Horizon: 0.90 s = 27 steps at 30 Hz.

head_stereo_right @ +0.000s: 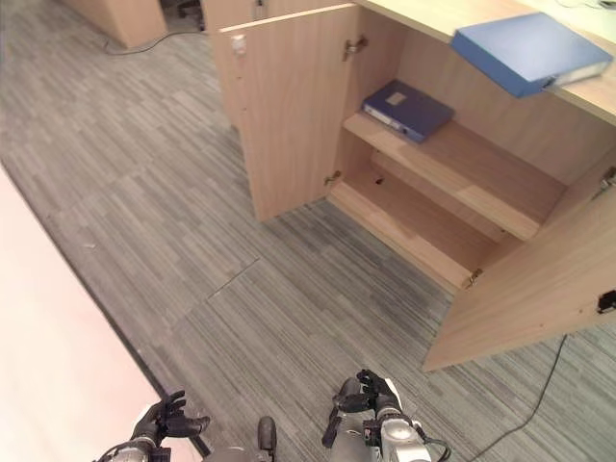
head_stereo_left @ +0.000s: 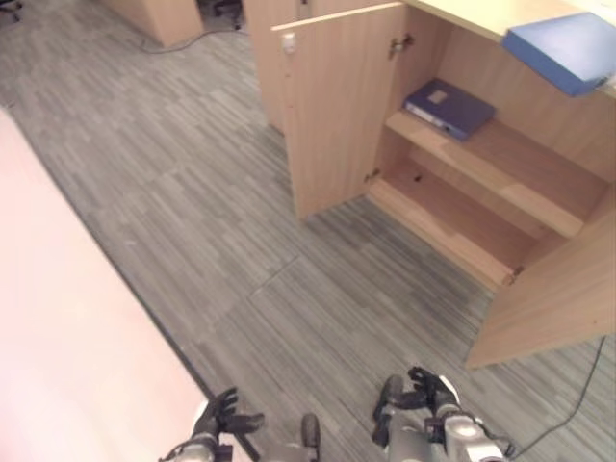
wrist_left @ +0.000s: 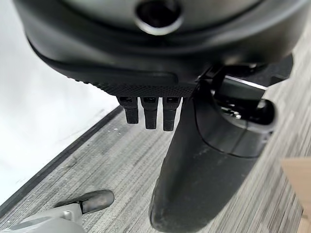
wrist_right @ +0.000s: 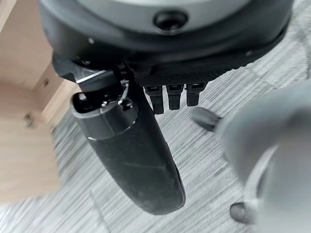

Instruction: Put the empty folder in the office cabinet

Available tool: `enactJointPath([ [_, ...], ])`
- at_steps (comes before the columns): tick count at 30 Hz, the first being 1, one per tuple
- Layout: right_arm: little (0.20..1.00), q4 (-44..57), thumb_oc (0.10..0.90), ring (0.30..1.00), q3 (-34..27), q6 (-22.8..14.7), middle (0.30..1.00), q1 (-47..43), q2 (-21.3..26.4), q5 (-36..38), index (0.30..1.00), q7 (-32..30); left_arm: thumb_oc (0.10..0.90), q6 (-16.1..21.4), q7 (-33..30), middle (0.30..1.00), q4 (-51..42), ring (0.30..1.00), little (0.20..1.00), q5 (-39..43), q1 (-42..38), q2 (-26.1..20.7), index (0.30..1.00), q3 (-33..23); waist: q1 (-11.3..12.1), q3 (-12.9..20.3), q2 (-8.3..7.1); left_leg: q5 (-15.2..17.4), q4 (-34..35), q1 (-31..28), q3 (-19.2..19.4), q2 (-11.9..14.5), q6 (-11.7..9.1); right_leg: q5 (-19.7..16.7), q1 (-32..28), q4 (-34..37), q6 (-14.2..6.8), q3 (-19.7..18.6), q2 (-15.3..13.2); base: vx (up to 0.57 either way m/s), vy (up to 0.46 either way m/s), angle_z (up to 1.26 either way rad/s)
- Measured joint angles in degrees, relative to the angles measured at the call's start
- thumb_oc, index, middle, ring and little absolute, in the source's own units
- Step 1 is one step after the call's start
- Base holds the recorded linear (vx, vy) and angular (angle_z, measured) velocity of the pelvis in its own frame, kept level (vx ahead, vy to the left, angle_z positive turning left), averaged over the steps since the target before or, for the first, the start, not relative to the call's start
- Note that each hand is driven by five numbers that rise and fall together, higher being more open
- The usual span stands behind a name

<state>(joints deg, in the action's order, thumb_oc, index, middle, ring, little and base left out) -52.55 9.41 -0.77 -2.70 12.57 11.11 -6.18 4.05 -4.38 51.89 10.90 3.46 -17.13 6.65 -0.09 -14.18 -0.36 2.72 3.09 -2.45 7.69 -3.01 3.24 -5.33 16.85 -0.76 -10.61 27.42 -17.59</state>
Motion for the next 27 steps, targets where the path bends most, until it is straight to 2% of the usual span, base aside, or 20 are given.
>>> enactJointPath([
  [2,0.900,-0.1,0.800,0.900,-0.9,0.4,0.900,0.8,0.3,-0.5,0.900,-0.1,0.800,0.0,0.1,0.900,0.4,0.900,0.900,-0.6,-0.2,0.3,0.900,0.1,-0.7,0.1,0.06,0.6,0.4,-1.7,0.0,0.2,-0.7,-2.6,-0.2,2.6,-0.1,-0.3,-0.6,0.34,-0.121,-0.03],
  [4,0.900,-1.7,0.800,0.900,-2.5,0.4,0.900,2.3,0.3,-0.4,0.900,-0.1,0.800,0.0,0.1,0.900,1.1,0.900,0.900,-1.4,0.5,0.1,0.900,0.6,-2.7,0.2,0.56,2.3,0.9,-5.5,-0.3,1.1,-3.1,-3.7,-3.0,3.6,0.5,-1.8,-0.3,0.30,-0.122,0.02],
  [5,0.900,-1.7,0.800,0.900,-3.4,0.4,0.900,3.0,0.5,-0.3,0.900,-0.1,0.800,0.1,0.1,0.900,1.0,0.900,0.900,-2.4,1.3,0.1,0.900,1.0,-2.9,0.5,0.49,3.4,1.1,-7.8,-0.6,1.3,-4.7,-7.6,-5.3,4.3,2.3,-1.9,-0.1,0.29,-0.154,0.03],
  [6,0.900,-2.8,0.800,0.900,-3.7,0.0,0.900,3.1,1.8,-0.2,0.900,0.0,0.800,0.0,0.1,0.900,0.9,0.900,0.900,-2.6,0.9,1.2,0.900,1.2,-3.8,0.8,2.83,4.6,1.5,-9.0,-0.8,3.4,-5.7,-9.2,-5.7,3.2,3.3,-1.4,1.2,0.44,-0.291,0.15],
  [7,0.900,-4.0,0.800,0.900,-5.8,-0.2,0.900,2.5,2.8,0.3,0.900,0.0,0.800,0.0,0.2,0.900,0.9,0.900,0.900,-2.7,1.1,2.4,0.900,2.4,-4.7,1.7,6.06,4.5,0.3,-9.2,-1.4,6.3,-7.0,-7.4,-6.6,2.1,5.6,-0.1,3.6,0.15,-0.145,0.08],
  [8,0.900,-4.3,0.800,0.900,-5.6,0.2,0.900,2.5,4.0,0.3,0.900,-0.3,0.800,0.1,0.6,0.900,0.5,0.900,0.900,-2.7,0.9,3.2,0.900,2.9,-4.5,2.3,7.30,3.6,-1.0,-9.6,-1.8,7.8,-8.4,-6.7,-7.7,2.0,7.3,0.1,5.3,0.21,-0.214,-0.07],
  [9,0.900,-4.6,0.800,0.900,-5.7,0.3,0.900,2.1,4.8,0.3,0.900,-0.4,0.800,0.3,0.8,0.900,0.3,0.900,0.900,-2.7,1.1,3.6,0.900,2.8,-4.4,2.6,7.67,3.0,-3.7,-9.3,-2.0,9.0,-9.5,-6.8,-8.7,2.1,9.1,0.0,6.5,0.15,-0.149,-0.29],
  [10,0.900,-4.2,0.800,0.900,-5.7,0.1,0.900,1.8,5.7,0.4,0.900,-0.4,0.800,0.4,1.0,0.900,0.4,0.900,0.900,-2.7,0.6,3.8,0.900,2.7,-4.5,2.4,6.99,2.7,-7.5,-8.2,-2.2,9.4,-10.2,-6.0,-9.4,2.0,10.4,-0.2,6.6,0.27,-0.242,-0.33],
  [11,0.900,-3.9,0.800,0.900,-5.5,-0.6,0.900,1.8,7.3,0.4,0.900,-0.4,0.800,0.4,1.3,0.900,0.2,0.900,0.900,-2.5,-0.1,4.3,0.900,2.7,-4.9,2.9,7.71,0.4,-10.2,-7.7,-2.3,10.1,-13.1,-4.0,-10.4,1.9,10.1,-0.3,8.1,0.20,-0.170,-0.25],
  [12,0.900,-4.0,0.800,0.900,-5.5,-0.7,0.900,1.6,7.7,0.3,0.900,-0.5,0.800,0.6,1.3,0.900,0.1,0.900,0.900,-2.2,-0.2,4.4,0.900,2.6,-4.8,2.9,7.79,0.2,-12.1,-7.5,-2.5,10.4,-13.7,-3.2,-10.9,1.8,10.0,-0.5,8.6,0.27,-0.244,-0.48],
  [13,0.900,-4.4,0.800,0.900,-5.5,-0.6,0.900,0.8,8.3,0.4,0.900,-0.6,0.800,0.8,1.4,0.900,0.2,0.900,0.900,-2.1,-0.6,4.6,0.900,2.1,-4.8,2.8,7.21,-1.1,-20.6,-5.0,-3.1,11.3,-15.5,-1.8,-12.0,1.6,11.3,-1.7,9.8,0.14,-0.144,-0.55],
  [14,0.900,-4.3,0.800,0.900,-5.3,-0.5,0.900,0.6,8.3,0.4,0.900,-0.6,0.800,0.8,1.3,0.900,0.2,0.900,0.900,-2.0,-0.6,4.6,0.900,1.9,-4.7,2.9,7.19,-2.6,-23.4,-3.9,-4.4,11.7,-17.5,-1.1,-12.4,1.1,11.5,-1.9,10.2,0.21,-0.195,-0.71],
  [15,0.900,-4.0,0.800,0.900,-5.2,-0.6,0.900,0.8,8.3,0.4,0.900,-0.9,0.800,0.9,1.3,0.900,1.0,0.900,0.900,-2.0,-0.8,4.6,0.900,2.1,-4.4,2.5,5.92,-5.7,-30.8,-1.4,-7.7,11.1,-18.5,0.4,-13.7,0.9,12.1,-3.1,10.1,0.13,-0.097,-0.57],
  [17,0.900,-3.8,0.800,0.900,-4.5,-0.5,0.900,0.3,8.3,0.4,0.900,-1.0,0.800,0.9,1.5,0.900,1.2,0.900,0.900,-2.0,-1.2,4.8,0.900,2.1,-4.9,2.6,5.46,-5.9,-34.2,0.6,-9.3,10.4,-18.5,1.5,-14.8,0.7,13.6,-3.7,9.8,0.20,-0.118,-0.31],
  [19,0.900,-4.0,0.800,0.900,-4.4,-0.1,0.900,0.4,8.5,0.9,0.900,-1.4,0.800,1.1,1.5,0.900,1.5,0.900,0.900,-2.0,-3.0,5.0,0.900,2.6,-4.5,1.5,3.72,-16.2,-38.9,3.7,-10.3,8.4,-18.6,2.5,-16.7,0.4,14.2,-5.1,8.5,0.19,-0.063,-0.16],
  [21,0.900,-3.9,0.800,0.900,-4.6,-0.2,0.900,0.4,8.3,1.1,0.900,-1.4,0.800,1.1,1.5,0.900,1.5,0.900,0.900,-2.0,-3.9,5.0,0.900,3.0,-4.7,1.0,2.58,-14.2,-38.9,5.0,-9.2,7.5,-16.7,4.0,-18.2,0.5,14.8,-6.3,7.3,0.23,0.020,-0.02],
  [22,0.900,-4.2,0.800,0.900,-4.7,-0.2,0.900,0.4,8.3,1.5,0.900,-1.4,0.800,1.2,1.4,0.900,1.5,0.900,0.900,-2.0,-4.6,4.8,0.900,3.3,-4.1,0.5,2.25,-11.3,-38.6,6.3,-7.8,7.5,-15.4,5.0,-18.8,1.0,13.3,-7.8,6.8,0.27,0.068,-0.11],
  [23,0.900,-4.5,0.800,0.900,-4.7,0.0,0.900,0.2,8.4,1.5,0.900,-1.5,0.800,1.2,1.4,0.900,1.4,0.900,0.900,-1.9,-4.4,4.7,0.900,3.4,-3.3,-0.1,2.85,-9.4,-36.9,6.8,-7.1,7.9,-13.7,4.4,-19.0,0.9,13.0,-8.5,7.0,0.29,0.082,-0.30],
  [26,0.900,-4.5,0.800,0.900,-4.7,-0.2,0.900,-0.1,7.3,1.7,0.900,-1.4,0.800,0.8,1.4,0.900,2.2,0.900,0.900,-2.0,-3.6,4.6,0.900,3.5,-2.6,-0.2,2.73,-7.1,-34.5,7.5,-6.1,8.6,-13.2,5.3,-20.1,2.7,12.8,-11.7,6.8,0.25,0.100,-0.34],
  [27,0.900,-4.5,0.800,0.900,-4.7,-0.3,0.900,0.7,6.7,2.1,0.900,-1.3,0.800,0.7,1.4,0.900,2.4,0.900,0.900,-2.0,-3.2,4.5,0.900,3.7,-2.8,-0.3,2.64,-5.3,-29.2,7.1,-6.1,9.7,-13.1,5.0,-21.2,3.7,12.8,-12.2,7.0,0.22,0.120,-0.01],
])
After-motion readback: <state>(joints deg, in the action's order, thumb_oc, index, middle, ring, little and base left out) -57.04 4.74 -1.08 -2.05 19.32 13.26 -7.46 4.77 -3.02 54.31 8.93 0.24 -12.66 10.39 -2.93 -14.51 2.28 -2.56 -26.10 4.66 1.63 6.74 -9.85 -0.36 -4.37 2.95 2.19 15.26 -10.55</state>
